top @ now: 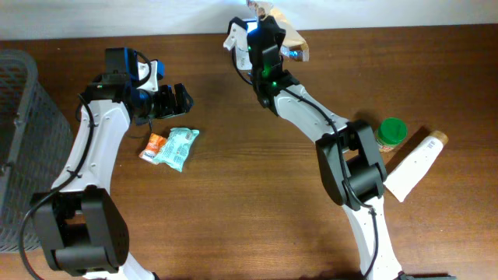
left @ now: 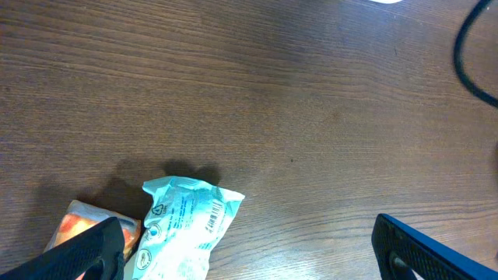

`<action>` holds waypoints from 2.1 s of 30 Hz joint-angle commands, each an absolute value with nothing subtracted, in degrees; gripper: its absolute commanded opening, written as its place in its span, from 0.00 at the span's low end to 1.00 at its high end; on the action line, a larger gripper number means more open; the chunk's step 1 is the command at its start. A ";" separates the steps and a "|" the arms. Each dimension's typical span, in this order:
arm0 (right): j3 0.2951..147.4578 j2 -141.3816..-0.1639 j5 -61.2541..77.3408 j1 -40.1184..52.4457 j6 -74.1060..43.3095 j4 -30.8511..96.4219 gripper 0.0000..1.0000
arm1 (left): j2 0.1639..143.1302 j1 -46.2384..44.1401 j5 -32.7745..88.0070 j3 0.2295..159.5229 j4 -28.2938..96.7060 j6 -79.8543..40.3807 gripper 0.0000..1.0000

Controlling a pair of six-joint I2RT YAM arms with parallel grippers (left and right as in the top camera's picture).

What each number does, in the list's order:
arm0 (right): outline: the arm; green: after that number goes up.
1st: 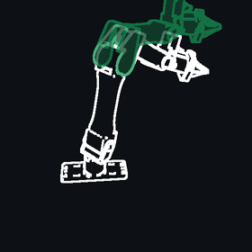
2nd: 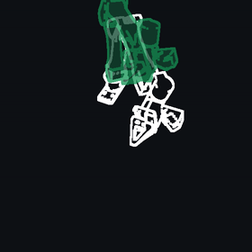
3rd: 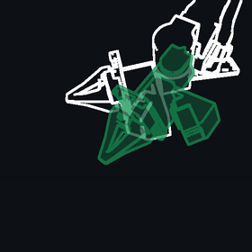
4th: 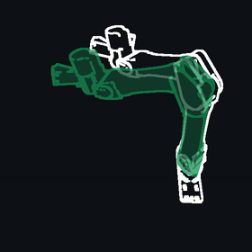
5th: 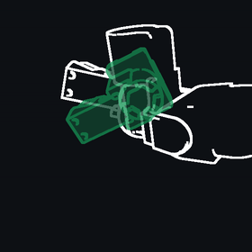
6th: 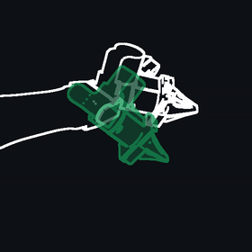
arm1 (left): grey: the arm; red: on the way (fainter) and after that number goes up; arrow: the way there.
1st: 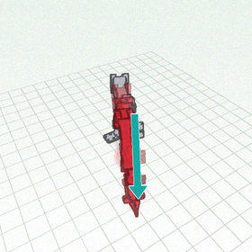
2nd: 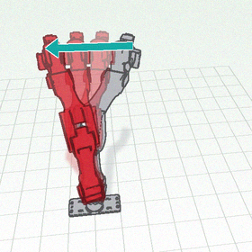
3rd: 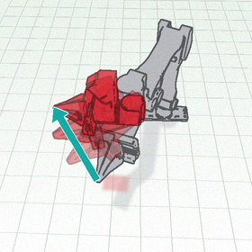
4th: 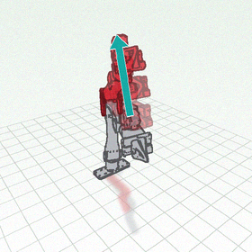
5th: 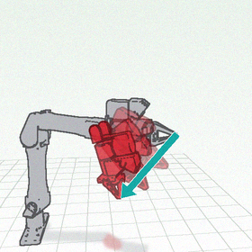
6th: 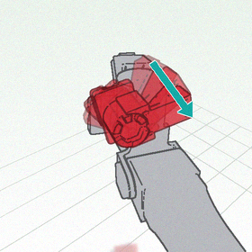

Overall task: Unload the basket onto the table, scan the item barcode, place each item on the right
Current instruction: 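Raise the grain bag with the right gripper to the scanner, then carry the grain bag right and set it on the item pile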

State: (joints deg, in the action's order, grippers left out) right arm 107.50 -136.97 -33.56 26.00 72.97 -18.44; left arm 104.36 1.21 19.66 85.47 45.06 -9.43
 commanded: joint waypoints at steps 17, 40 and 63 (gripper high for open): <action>108.86 -139.20 -32.01 27.33 80.40 -18.90 0.04 | 103.70 1.30 19.66 86.08 45.06 -8.88 0.99; 96.88 -105.38 14.98 1.04 -8.01 65.43 0.04 | 103.70 1.30 19.66 86.08 45.06 -8.88 0.99; 88.16 -122.54 12.14 13.28 -11.49 49.47 0.39 | 103.70 1.30 19.66 86.08 45.06 -8.88 0.99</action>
State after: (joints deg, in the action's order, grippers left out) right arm 88.79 -120.66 15.68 13.76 -8.86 49.65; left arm 104.36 1.21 19.62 85.47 45.01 -9.41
